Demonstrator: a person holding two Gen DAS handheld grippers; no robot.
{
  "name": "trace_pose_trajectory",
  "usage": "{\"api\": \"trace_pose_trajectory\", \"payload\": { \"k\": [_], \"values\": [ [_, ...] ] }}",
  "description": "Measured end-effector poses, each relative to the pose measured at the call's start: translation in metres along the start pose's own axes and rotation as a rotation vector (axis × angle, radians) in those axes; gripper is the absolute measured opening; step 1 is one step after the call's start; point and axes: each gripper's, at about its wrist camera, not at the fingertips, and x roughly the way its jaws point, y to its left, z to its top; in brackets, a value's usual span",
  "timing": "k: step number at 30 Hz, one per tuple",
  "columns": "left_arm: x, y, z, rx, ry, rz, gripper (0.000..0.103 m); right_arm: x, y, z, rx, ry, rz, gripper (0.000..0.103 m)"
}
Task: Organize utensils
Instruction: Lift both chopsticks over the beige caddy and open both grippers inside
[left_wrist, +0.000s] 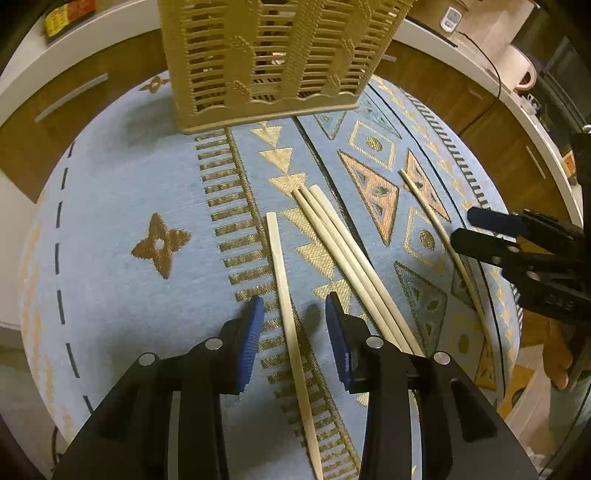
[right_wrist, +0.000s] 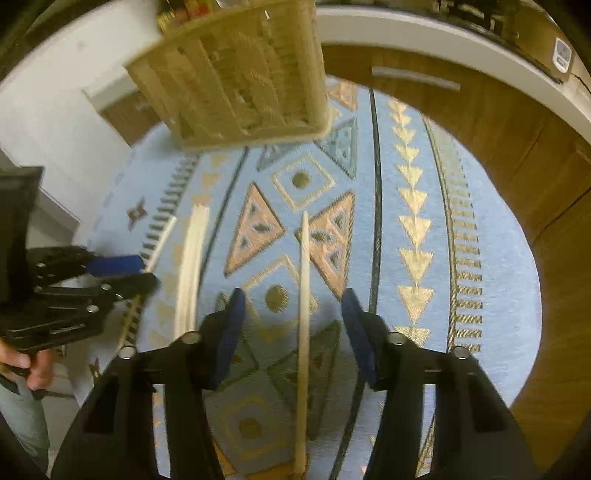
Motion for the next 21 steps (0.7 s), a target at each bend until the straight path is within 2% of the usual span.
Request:
{"api": "trace_pose_trajectory", "payload": {
  "k": [4, 7, 10, 12, 15, 19, 21],
  "values": [
    [0.007, -0.008, 0.012, 0.042, 0.072, 0.014, 0.031, 0.016, 0.002, 0.013, -0.02, 0.113, -0.029, 0.021],
    [0.012, -0.015, 0.017, 0.085, 0.113, 0.054, 0.03, 0.026, 0.009, 0.018, -0.06, 0.173, -0.053, 0.016],
    [0.017, -0.022, 0.019, 0.122, 0.122, 0.107, 0.012, 0.03, 0.021, 0.019, -0.116, 0.182, -0.107, 0.004],
    [0.019, -0.025, 0.02, 0.14, 0.114, 0.137, 0.005, 0.031, 0.026, 0.02, -0.14, 0.181, -0.117, 0.004],
    [0.018, -0.024, 0.019, 0.123, 0.085, 0.121, 0.004, 0.027, 0.025, 0.019, -0.14, 0.166, -0.081, 0.004],
    [-0.007, -0.021, 0.014, 0.115, -0.027, 0.079, 0.004, 0.0, 0.023, 0.02, -0.128, 0.07, -0.002, 0.004],
    [-0.027, -0.022, 0.017, 0.107, -0.109, 0.043, 0.004, -0.018, 0.024, 0.023, -0.123, 0.012, 0.035, 0.004]
  ]
}}
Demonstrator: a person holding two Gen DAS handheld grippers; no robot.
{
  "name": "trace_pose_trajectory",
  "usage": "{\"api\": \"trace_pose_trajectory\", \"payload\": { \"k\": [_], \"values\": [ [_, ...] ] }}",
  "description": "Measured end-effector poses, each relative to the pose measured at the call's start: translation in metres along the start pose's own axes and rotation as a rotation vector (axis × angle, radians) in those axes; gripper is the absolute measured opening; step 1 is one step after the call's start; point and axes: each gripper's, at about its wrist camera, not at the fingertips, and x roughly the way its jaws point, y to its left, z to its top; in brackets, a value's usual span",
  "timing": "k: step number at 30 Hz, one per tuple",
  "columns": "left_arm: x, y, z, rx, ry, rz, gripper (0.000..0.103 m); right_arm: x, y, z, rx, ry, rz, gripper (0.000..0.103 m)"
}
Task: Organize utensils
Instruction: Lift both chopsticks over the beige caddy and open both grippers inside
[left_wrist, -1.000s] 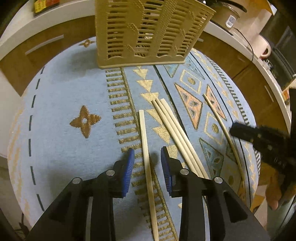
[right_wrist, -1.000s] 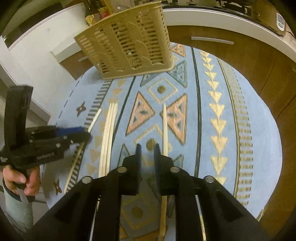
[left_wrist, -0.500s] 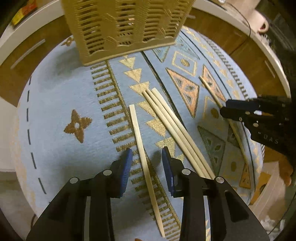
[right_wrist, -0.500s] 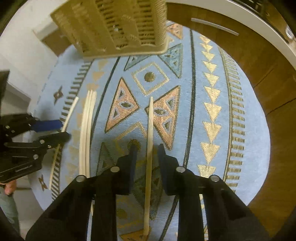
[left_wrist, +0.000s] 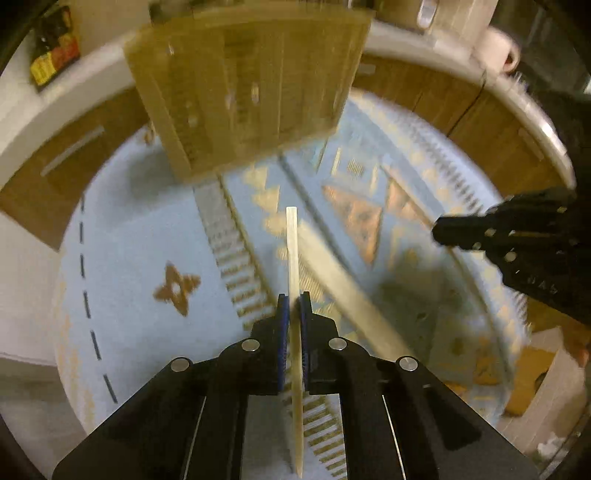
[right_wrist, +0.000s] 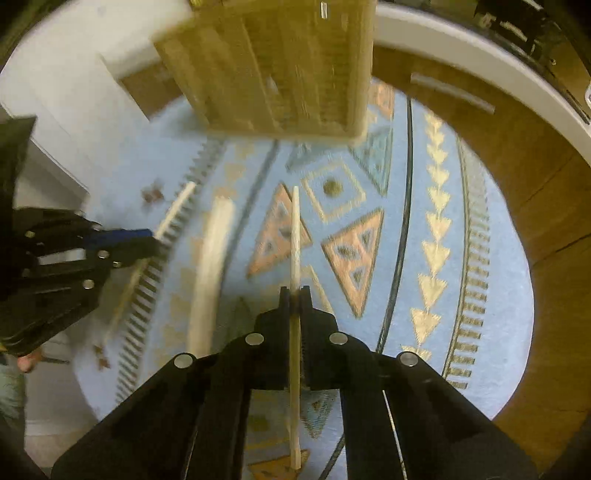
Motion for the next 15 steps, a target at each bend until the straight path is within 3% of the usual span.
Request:
{"api": "trace_pose_trajectory", "payload": {
  "k": [5, 9, 15],
  "values": [
    [-0.057, 0.008, 0.021, -0.043, -0.215, -0.044, 0.004, -0.056, 0.005, 0.01, -0.01, -0.209, 0.044, 0.004],
    [-0.09, 0.015, 0.04, -0.059, -0.342, -0.067, 0.004, -0.095, 0.003, 0.027, 0.024, -0.356, 0.106, 0.004],
    [-0.133, 0.022, 0.073, -0.095, -0.53, -0.069, 0.004, -0.138, -0.002, 0.056, 0.071, -0.59, 0.111, 0.004]
  ]
}}
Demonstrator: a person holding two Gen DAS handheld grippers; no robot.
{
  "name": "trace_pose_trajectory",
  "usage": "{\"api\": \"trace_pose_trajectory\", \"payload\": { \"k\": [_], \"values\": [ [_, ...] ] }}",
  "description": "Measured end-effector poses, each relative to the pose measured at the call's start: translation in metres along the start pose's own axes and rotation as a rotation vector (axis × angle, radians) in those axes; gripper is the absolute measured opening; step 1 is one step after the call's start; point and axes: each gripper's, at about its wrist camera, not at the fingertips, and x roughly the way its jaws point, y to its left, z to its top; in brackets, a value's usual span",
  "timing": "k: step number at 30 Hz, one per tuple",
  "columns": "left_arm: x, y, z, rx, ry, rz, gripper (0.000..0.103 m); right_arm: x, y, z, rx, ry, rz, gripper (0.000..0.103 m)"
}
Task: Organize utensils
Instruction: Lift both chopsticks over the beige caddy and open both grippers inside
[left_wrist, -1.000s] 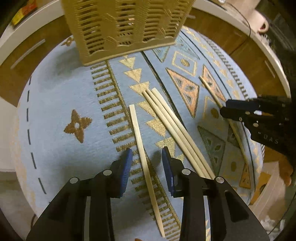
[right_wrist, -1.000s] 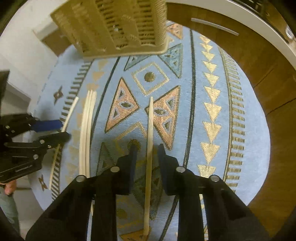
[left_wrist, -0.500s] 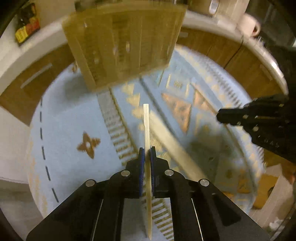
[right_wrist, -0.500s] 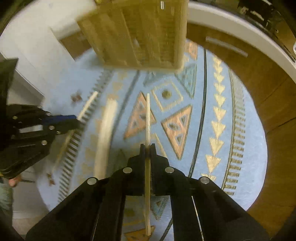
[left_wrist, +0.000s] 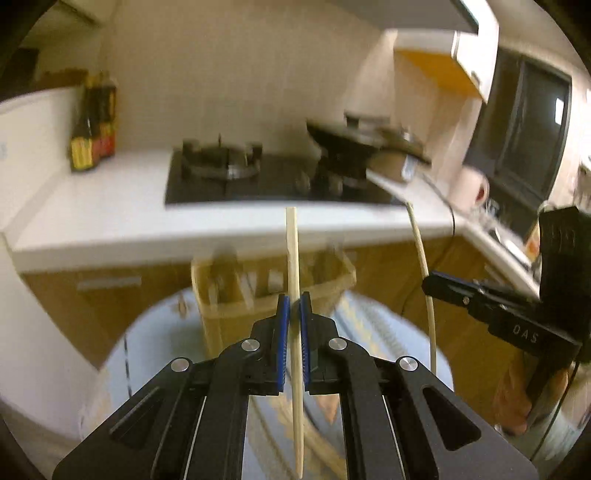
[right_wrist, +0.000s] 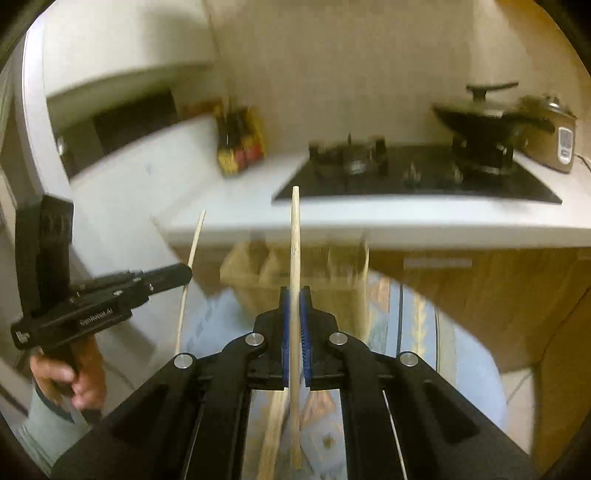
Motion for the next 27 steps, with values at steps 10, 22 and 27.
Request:
{"api": "trace_pose_trajectory", "payload": {
  "k": [10, 22, 27],
  "values": [
    [0.011, -0.002, 0.049, -0.005, -0.237, -0.011, 0.004, 0.015, -0.013, 0.054, 0.057, -0.283, -0.033, 0.004],
    [0.031, 0.012, 0.049, -0.043, -0.475, 0.037, 0.004, 0.065, -0.029, 0.057, -0.003, -0.398, -0.122, 0.004],
    [0.048, 0.018, 0.043, -0.025, -0.475, 0.053, 0.004, 0.083, -0.04, 0.052, 0.002, -0.415, -0.134, 0.004]
  ]
}}
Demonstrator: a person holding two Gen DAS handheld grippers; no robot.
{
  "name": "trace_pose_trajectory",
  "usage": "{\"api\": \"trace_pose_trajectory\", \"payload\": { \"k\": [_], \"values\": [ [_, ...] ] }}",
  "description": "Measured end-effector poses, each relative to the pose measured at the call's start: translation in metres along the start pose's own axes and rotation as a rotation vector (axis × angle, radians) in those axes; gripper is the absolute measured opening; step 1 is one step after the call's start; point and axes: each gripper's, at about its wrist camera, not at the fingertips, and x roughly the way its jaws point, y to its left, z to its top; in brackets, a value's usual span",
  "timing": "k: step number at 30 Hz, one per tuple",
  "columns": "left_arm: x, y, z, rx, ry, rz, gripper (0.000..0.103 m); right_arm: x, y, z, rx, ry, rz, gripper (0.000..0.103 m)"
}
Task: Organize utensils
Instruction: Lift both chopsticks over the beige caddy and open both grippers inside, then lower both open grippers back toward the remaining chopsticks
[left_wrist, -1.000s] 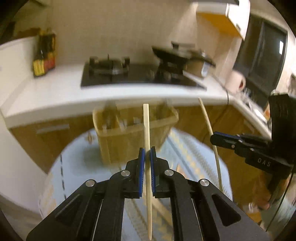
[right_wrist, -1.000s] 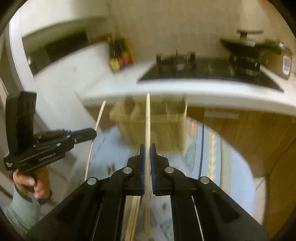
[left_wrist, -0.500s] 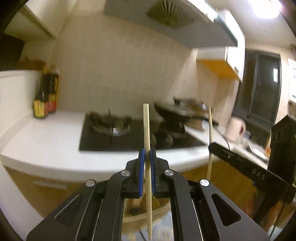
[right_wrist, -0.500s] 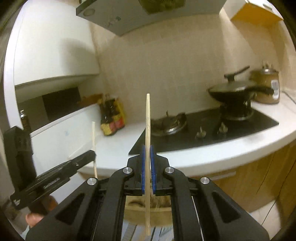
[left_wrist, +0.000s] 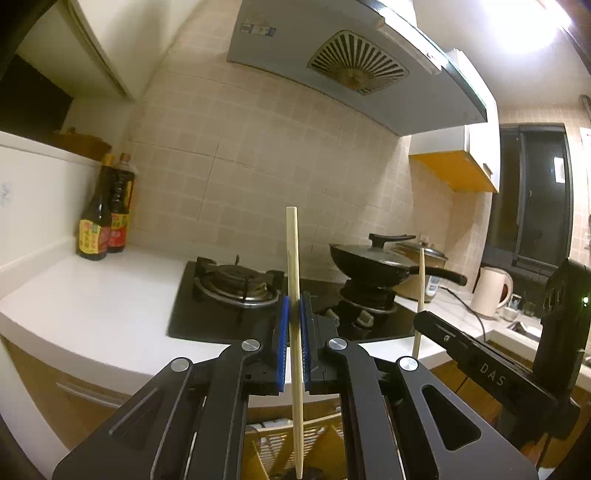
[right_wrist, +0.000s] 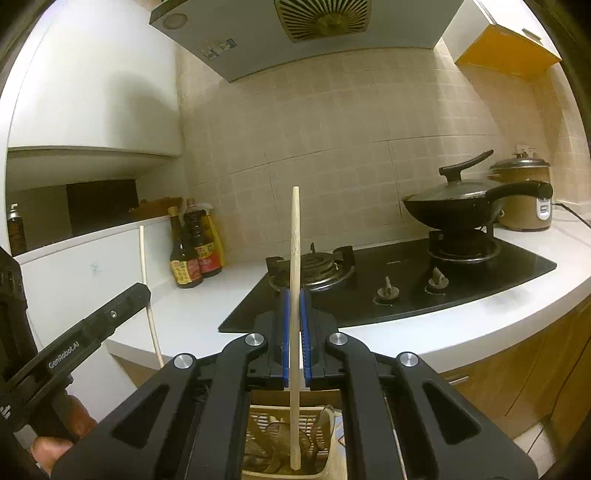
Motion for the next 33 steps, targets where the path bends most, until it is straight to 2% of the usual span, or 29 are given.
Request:
{"api": "trace_pose_trajectory", "payload": {
  "k": [8, 17, 22, 23, 25, 27, 30, 31, 33],
  "values": [
    [0.012, 0.008, -0.015, 0.005, 0.005, 0.015, 0.004, 0.008, 0.002, -0.019, -0.034, -0.015, -0.026, 0.004],
    [0.008, 0.008, -0.03, 0.038, 0.012, 0.014, 0.005, 0.003, 0.0, -0.033, -0.031, -0.014, -0.032, 0.004],
    [-0.002, 0.011, -0.033, 0.026, 0.035, -0.014, 0.005, -0.01, 0.0, -0.041, -0.034, 0.028, -0.01, 0.005],
    [-0.005, 0.011, -0.034, 0.028, 0.046, -0.021, 0.007, -0.013, -0.001, -0.042, -0.031, 0.038, -0.005, 0.005],
    [-0.008, 0.011, -0.036, 0.031, 0.066, -0.023, 0.022, -0.02, -0.001, -0.044, -0.025, 0.068, 0.007, 0.006],
    [-0.017, 0.012, -0.038, 0.019, 0.08, -0.031, 0.05, -0.026, -0.002, -0.047, -0.017, 0.099, 0.02, 0.008],
    [-0.031, 0.014, -0.04, 0.014, 0.112, -0.046, 0.054, -0.041, -0.003, -0.053, -0.014, 0.154, 0.044, 0.01],
    [-0.036, 0.015, -0.04, 0.01, 0.121, -0.045, 0.054, -0.044, -0.003, -0.054, -0.015, 0.167, 0.046, 0.012],
    [-0.046, 0.019, -0.041, -0.013, 0.148, -0.061, 0.058, -0.054, -0.004, -0.06, -0.006, 0.217, 0.065, 0.024]
  ]
}}
